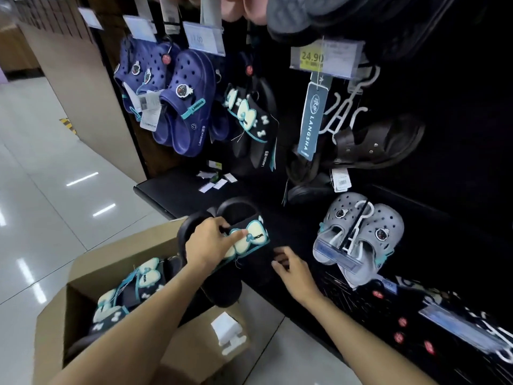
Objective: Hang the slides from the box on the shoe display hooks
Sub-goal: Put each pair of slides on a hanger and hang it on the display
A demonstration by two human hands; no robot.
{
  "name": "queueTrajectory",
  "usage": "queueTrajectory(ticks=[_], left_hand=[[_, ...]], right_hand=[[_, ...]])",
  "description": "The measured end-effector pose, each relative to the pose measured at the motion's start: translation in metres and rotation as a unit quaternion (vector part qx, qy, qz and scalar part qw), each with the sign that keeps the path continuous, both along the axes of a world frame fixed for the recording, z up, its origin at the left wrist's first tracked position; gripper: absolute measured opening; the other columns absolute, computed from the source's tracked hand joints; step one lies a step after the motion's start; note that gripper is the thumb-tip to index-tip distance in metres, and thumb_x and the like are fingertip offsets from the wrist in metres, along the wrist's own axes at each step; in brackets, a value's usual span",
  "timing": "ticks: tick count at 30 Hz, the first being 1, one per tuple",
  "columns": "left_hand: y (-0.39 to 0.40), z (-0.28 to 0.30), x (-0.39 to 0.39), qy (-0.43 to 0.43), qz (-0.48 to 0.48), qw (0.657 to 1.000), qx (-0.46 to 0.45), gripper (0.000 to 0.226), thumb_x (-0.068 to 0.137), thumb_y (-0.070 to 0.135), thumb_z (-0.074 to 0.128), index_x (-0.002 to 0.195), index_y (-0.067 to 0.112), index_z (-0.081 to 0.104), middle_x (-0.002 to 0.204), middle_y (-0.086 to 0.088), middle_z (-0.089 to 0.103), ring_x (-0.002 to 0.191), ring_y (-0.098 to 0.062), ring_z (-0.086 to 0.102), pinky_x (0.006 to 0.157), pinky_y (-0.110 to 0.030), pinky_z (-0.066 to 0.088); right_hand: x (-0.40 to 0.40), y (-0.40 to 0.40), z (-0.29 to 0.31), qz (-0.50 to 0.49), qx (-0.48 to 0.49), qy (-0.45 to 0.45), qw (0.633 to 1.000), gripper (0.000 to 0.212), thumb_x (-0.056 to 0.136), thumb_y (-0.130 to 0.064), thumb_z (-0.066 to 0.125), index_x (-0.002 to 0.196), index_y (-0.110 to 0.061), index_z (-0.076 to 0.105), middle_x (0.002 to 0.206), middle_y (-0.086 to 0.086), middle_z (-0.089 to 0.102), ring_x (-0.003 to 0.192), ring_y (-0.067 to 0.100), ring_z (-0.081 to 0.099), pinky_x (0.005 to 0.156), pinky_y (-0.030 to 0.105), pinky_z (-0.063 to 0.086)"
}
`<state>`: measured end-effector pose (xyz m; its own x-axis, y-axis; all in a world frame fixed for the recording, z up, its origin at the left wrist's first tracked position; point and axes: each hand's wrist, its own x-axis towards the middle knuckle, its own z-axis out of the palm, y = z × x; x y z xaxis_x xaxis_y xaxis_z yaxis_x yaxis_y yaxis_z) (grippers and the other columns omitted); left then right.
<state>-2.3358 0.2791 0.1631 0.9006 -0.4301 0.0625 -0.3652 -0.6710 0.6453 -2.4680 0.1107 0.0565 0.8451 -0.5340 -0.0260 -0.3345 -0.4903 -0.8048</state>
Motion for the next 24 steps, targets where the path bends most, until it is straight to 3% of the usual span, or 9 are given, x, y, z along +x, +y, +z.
queueTrajectory(ticks=[6,11,16,24], left_hand=[[0.006,-0.005,0.001,-0.022,-0.031,0.999,0.013,0.050,0.069,0.072,0.068,0.090,0.027,0.062,0.088,0.010,0.059,0.081,-0.011,0.058,0.062,-0.031,0.041],[-0.001,-0.015,-0.005,-0.003,-0.033,0.999,0.019,0.052,0.067,0.072,0.069,0.091,0.026,0.063,0.086,0.009,0.061,0.081,-0.014,0.060,0.063,-0.032,0.044],[-0.012,-0.018,-0.006,0.051,-0.040,0.998,0.013,0.053,0.066,0.071,0.071,0.091,0.024,0.064,0.073,0.003,0.066,0.068,-0.015,0.064,0.055,-0.030,0.041],[-0.046,-0.018,-0.018,0.122,-0.052,0.990,-0.043,0.049,0.067,0.065,0.076,0.088,0.021,0.065,0.065,0.001,0.063,0.048,-0.015,0.058,0.056,-0.030,0.046]], right_hand=[[-0.043,-0.010,-0.052,-0.078,0.053,0.068,0.993,0.023,0.094,-0.016,0.064,0.117,-0.013,0.064,0.094,-0.005,0.064,0.095,0.017,0.063,0.088,0.028,0.051],[-0.084,-0.021,-0.103,-0.161,0.063,0.156,0.973,0.025,0.092,-0.018,0.067,0.117,-0.013,0.065,0.111,0.007,0.068,0.110,0.024,0.061,0.095,0.031,0.045],[-0.114,-0.031,-0.129,-0.261,0.099,0.152,0.948,0.026,0.092,-0.015,0.066,0.117,-0.010,0.065,0.118,0.014,0.066,0.112,0.030,0.061,0.095,0.032,0.042],[-0.146,-0.054,-0.132,-0.356,0.022,0.140,0.923,0.032,0.092,-0.009,0.064,0.124,-0.010,0.063,0.127,0.018,0.057,0.120,0.041,0.047,0.098,0.045,0.041]])
